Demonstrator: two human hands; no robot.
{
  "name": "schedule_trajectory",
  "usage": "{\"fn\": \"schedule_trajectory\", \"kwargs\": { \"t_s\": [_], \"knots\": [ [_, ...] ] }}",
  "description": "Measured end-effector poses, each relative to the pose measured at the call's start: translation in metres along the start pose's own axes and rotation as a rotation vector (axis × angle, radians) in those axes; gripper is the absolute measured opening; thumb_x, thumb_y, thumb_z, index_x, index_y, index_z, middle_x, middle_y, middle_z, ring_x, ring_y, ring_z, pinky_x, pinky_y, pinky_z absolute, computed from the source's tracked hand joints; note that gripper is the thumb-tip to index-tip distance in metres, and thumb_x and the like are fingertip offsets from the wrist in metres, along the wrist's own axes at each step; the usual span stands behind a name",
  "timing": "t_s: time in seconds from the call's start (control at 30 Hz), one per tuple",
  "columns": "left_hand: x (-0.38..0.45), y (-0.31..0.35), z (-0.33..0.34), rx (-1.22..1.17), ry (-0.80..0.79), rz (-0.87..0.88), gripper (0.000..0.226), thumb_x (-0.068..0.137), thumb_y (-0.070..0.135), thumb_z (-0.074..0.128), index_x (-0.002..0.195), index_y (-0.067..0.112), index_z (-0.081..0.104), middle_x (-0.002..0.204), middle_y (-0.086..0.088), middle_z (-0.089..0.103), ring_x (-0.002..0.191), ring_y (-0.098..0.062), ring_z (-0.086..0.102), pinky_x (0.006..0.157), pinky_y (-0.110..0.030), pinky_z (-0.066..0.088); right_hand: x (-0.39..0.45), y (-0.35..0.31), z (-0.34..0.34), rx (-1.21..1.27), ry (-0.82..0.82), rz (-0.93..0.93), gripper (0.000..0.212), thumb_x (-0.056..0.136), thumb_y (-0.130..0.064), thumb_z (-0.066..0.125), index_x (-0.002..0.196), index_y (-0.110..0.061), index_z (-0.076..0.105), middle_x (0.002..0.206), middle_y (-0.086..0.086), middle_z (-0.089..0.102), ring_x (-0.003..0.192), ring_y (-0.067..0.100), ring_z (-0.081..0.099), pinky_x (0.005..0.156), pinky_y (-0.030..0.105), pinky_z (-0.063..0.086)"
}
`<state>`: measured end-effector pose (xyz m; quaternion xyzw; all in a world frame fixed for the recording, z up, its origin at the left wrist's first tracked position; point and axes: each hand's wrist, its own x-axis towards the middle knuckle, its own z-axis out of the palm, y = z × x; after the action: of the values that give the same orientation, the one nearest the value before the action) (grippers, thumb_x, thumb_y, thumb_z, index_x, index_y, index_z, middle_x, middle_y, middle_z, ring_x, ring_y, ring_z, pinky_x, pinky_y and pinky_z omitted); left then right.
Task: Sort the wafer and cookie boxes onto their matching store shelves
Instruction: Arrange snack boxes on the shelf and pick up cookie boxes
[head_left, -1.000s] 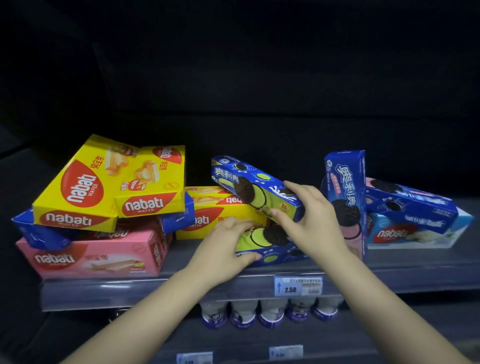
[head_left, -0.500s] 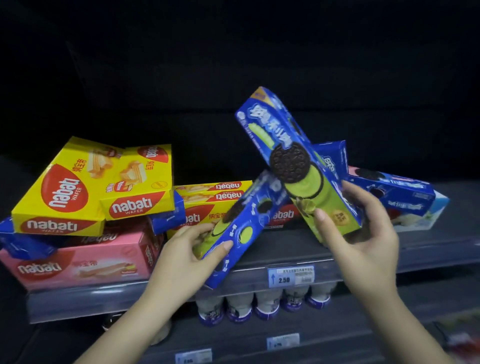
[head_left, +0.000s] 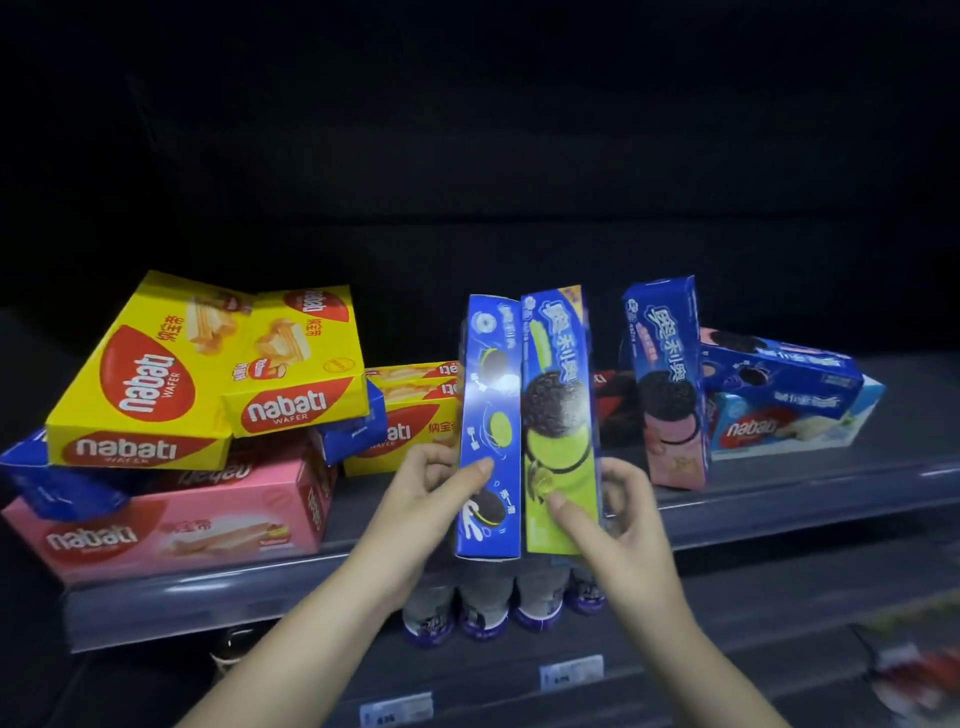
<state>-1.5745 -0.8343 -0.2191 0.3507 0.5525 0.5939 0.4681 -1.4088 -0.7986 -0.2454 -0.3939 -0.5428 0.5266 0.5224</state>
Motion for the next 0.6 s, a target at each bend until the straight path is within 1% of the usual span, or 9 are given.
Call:
{"fn": "schedule_trajectory", "kwargs": {
  "t_s": [0.07, 0.1, 0.17, 0.27, 0.33, 0.37, 0.43, 0.5, 0.6],
  "knots": [
    [0.002, -0.001, 0.002, -0.060, 0.009, -0.012, 0.028, 0.086, 0.017, 0.065, 0.106, 0.004, 0.049, 0.085, -0.013, 0.073, 0.074, -0.024, 0.069, 0.071, -0.038, 0.054, 0.000, -0.003, 0.005, 0.036, -0.066, 0.036, 0.053, 0.072, -0.023, 0.083, 0.111, -0.011, 0.049, 0.095, 0.007, 0.074, 0.086, 0.015, 0.070, 0.077, 0.032, 0.056],
    [0.002, -0.001, 0.001, -0.087, 0.003, -0.019, 0.030, 0.086, 0.017, 0.064, 0.109, 0.003, 0.051, 0.088, -0.014, 0.072, 0.076, -0.025, 0.068, 0.073, -0.038, 0.054, 0.000, -0.005, 0.006, 0.056, -0.097, 0.060, 0.050, 0.074, -0.025, 0.081, 0.111, -0.012, 0.050, 0.092, 0.003, 0.074, 0.083, 0.012, 0.069, 0.075, 0.030, 0.056],
    [0.002, -0.001, -0.001, -0.139, -0.040, -0.040, 0.039, 0.080, 0.024, 0.065, 0.113, 0.005, 0.055, 0.095, -0.013, 0.073, 0.080, -0.023, 0.069, 0.078, -0.038, 0.054, 0.000, -0.009, 0.005, 0.098, -0.130, 0.142, 0.049, 0.074, -0.044, 0.077, 0.110, -0.019, 0.055, 0.087, -0.004, 0.072, 0.078, 0.008, 0.066, 0.073, 0.035, 0.056],
    [0.003, 0.000, -0.006, -0.134, -0.126, -0.036, 0.036, 0.081, 0.022, 0.062, 0.114, 0.007, 0.057, 0.092, -0.008, 0.075, 0.079, -0.020, 0.072, 0.072, -0.033, 0.058, -0.001, -0.013, 0.002, 0.208, -0.150, 0.207, 0.070, 0.058, -0.054, 0.083, 0.112, -0.019, 0.056, 0.093, 0.004, 0.070, 0.079, 0.014, 0.067, 0.064, 0.038, 0.056],
    [0.005, -0.003, -0.009, -0.115, -0.137, -0.024, 0.039, 0.079, 0.022, 0.069, 0.115, 0.009, 0.059, 0.103, -0.011, 0.074, 0.089, -0.024, 0.072, 0.077, -0.035, 0.059, -0.001, -0.013, 0.000, 0.225, -0.169, 0.193, 0.090, 0.043, -0.055, 0.089, 0.114, -0.015, 0.052, 0.096, 0.009, 0.073, 0.079, 0.020, 0.068, 0.063, 0.035, 0.055],
    [0.007, -0.005, -0.009, -0.102, -0.140, -0.012, 0.042, 0.077, 0.022, 0.075, 0.114, 0.010, 0.060, 0.108, -0.012, 0.073, 0.094, -0.026, 0.071, 0.078, -0.036, 0.059, -0.001, -0.013, -0.002, 0.208, -0.167, 0.177, 0.091, 0.043, -0.050, 0.091, 0.114, -0.010, 0.051, 0.096, 0.013, 0.074, 0.077, 0.023, 0.067, 0.060, 0.035, 0.053],
    [0.010, -0.006, -0.008, -0.090, -0.162, 0.004, 0.048, 0.072, 0.024, 0.075, 0.115, 0.010, 0.061, 0.112, -0.012, 0.071, 0.096, -0.026, 0.071, 0.074, -0.033, 0.058, 0.000, -0.012, -0.005, 0.163, -0.135, 0.154, 0.077, 0.056, -0.032, 0.087, 0.116, -0.002, 0.048, 0.094, 0.017, 0.073, 0.073, 0.025, 0.066, 0.056, 0.034, 0.050],
    [0.011, -0.005, -0.005, -0.099, -0.186, 0.013, 0.052, 0.070, 0.025, 0.072, 0.117, 0.008, 0.058, 0.113, -0.012, 0.071, 0.096, -0.027, 0.071, 0.072, -0.032, 0.058, 0.000, -0.012, -0.008, 0.169, -0.090, 0.124, 0.056, 0.067, -0.020, 0.073, 0.116, -0.001, 0.052, 0.099, 0.019, 0.072, 0.077, 0.026, 0.067, 0.059, 0.033, 0.054],
    [0.008, -0.007, 0.000, -0.120, -0.182, 0.042, 0.055, 0.066, 0.025, 0.075, 0.115, 0.008, 0.056, 0.112, -0.014, 0.070, 0.093, -0.028, 0.071, 0.069, -0.033, 0.059, -0.001, -0.011, -0.013, 0.144, -0.069, 0.078, 0.053, 0.067, -0.023, 0.074, 0.114, -0.004, 0.058, 0.108, 0.021, 0.069, 0.084, 0.024, 0.068, 0.070, 0.037, 0.054]
  ]
}}
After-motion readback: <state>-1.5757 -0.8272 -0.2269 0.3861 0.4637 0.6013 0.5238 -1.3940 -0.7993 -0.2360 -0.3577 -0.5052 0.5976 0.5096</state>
